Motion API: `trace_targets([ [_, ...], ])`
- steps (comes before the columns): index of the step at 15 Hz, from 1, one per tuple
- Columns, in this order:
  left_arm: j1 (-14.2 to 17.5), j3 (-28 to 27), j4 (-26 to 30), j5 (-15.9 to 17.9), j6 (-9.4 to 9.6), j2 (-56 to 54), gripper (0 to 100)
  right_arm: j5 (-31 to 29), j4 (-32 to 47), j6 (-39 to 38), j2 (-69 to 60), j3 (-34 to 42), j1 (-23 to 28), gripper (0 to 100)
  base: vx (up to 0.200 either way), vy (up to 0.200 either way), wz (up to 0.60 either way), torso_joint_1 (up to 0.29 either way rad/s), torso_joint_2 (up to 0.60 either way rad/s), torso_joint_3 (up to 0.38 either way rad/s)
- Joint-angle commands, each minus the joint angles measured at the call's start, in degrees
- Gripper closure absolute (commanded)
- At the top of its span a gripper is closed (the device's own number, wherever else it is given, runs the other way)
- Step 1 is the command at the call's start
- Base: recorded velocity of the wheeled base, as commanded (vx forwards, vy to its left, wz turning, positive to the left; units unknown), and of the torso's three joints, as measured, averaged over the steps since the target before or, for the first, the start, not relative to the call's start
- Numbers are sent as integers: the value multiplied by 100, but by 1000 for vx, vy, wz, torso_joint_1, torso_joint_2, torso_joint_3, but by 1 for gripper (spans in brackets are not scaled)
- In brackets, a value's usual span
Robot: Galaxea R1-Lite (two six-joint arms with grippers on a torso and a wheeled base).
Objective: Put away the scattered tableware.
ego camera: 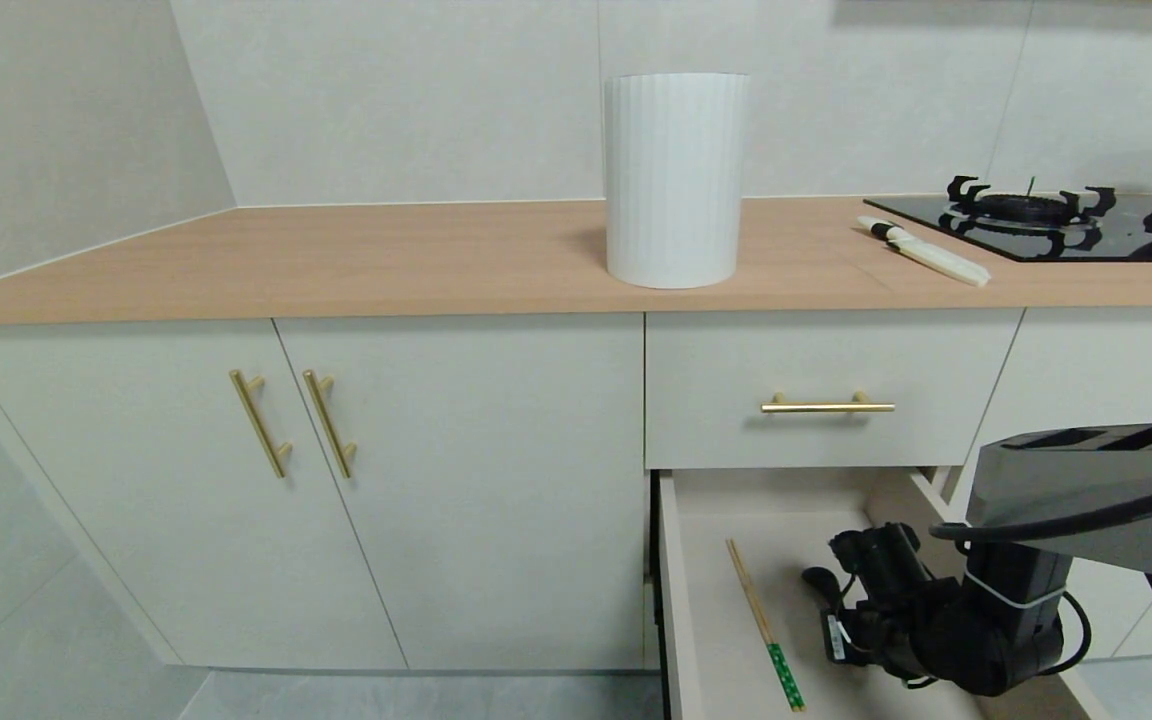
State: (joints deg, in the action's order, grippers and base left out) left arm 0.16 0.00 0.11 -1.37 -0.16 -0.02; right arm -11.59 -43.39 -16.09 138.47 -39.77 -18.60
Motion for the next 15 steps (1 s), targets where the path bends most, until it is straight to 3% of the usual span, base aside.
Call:
trace_targets([
  [1, 2, 0, 7, -4, -2, 2, 0, -1, -3, 1, -22, -5, -3, 0, 0, 0, 0, 0, 0, 0],
  [11, 2, 0, -2, -4, -2, 2, 0, -141, 6, 1, -224, 92, 15, 0, 0, 0, 0, 0, 0, 0],
  [15, 2, 0, 7, -4, -2, 2, 0, -185, 94, 71, -1499, 566, 23, 0, 0, 0, 0, 0, 0, 0],
])
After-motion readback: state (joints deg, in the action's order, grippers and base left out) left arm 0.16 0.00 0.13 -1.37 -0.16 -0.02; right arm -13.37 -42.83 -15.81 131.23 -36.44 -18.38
